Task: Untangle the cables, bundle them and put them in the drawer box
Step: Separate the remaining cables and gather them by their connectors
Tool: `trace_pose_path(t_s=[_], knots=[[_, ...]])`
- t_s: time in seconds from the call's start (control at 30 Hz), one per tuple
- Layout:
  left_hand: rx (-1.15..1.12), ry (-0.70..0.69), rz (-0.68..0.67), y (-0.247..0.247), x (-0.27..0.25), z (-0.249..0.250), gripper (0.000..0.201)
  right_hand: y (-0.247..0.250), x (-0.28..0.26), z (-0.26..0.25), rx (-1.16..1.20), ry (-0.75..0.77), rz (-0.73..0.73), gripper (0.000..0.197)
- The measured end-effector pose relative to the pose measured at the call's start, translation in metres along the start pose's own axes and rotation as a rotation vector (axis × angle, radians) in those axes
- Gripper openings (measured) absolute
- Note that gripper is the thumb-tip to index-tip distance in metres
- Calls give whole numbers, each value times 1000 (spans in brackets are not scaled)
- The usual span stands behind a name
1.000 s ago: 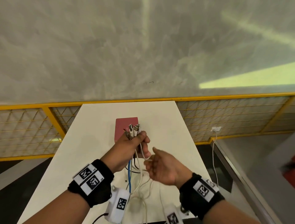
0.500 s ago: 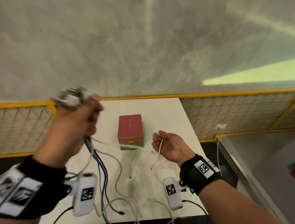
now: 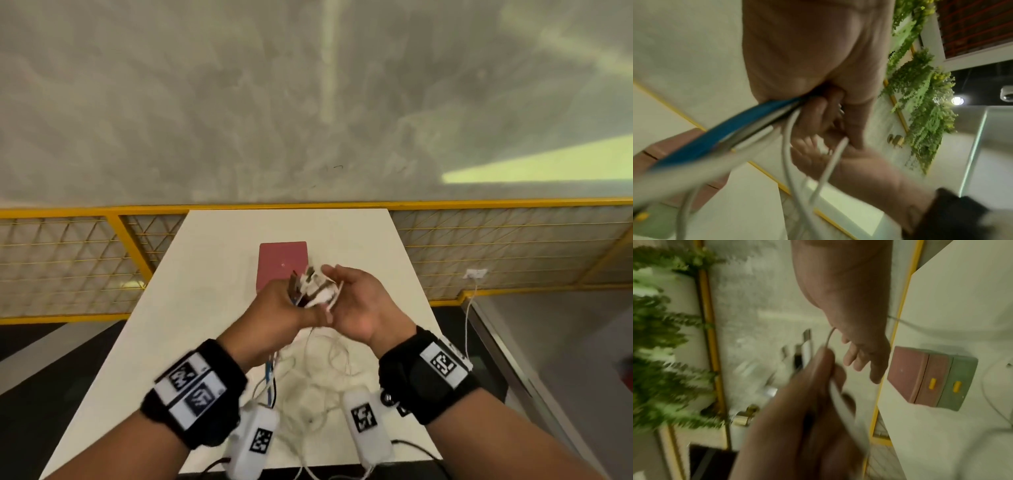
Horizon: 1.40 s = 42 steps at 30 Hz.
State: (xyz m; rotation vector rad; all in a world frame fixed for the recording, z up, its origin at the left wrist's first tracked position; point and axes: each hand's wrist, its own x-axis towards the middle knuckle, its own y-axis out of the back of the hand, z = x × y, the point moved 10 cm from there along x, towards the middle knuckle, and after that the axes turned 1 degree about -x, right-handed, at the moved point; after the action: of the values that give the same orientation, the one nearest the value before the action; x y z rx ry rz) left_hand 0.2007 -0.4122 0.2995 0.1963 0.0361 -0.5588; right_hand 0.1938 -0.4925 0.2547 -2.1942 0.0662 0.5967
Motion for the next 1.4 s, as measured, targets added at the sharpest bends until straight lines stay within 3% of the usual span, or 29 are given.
trace_pose_path(t_s=[0.1,0.23,0.3,0.37,0.43,0.5,0.57,0.67,0.73,0.8,0.9,0.97,1.1,1.23,1.4], knots=[[108,75,-323,-2,-28,-7,17,42,12,-17,63,-8,193,32],[264,133,-570,28,-62,-10,21,83,20,-20,126,-9,286,37],[274,157,-464,46,-58,-10,15,87,22,-14,117,-9,283,37],[183,134,-152,72,-37,-6,13,81,22,-6,79,-3,251,33],[68,63,167,89,-19,-2,30,69,19,1,14,1,202,26],[-35,31,289,84,-8,-1,32,56,17,8,-63,7,140,20],[-18,-8,247,60,0,4,16,42,14,18,-141,-2,79,21],[480,-102,167,34,9,5,18,30,12,24,-210,32,54,26],[621,-171,170,25,8,10,14,26,7,19,-280,77,60,24],[382,-136,148,22,8,2,12,23,3,15,-389,92,80,24],[-75,93,83,8,3,-25,8,16,2,22,-486,68,102,44],[-139,172,67,3,2,-43,12,12,1,29,-499,40,85,48],[-114,129,110,7,-3,-48,13,7,-5,42,-417,-68,20,30],[1,110,-96,-4,-11,-49,11,17,-7,26,-416,-147,28,20],[257,195,-530,-8,-44,-73,21,59,-9,-52,-94,49,181,17]])
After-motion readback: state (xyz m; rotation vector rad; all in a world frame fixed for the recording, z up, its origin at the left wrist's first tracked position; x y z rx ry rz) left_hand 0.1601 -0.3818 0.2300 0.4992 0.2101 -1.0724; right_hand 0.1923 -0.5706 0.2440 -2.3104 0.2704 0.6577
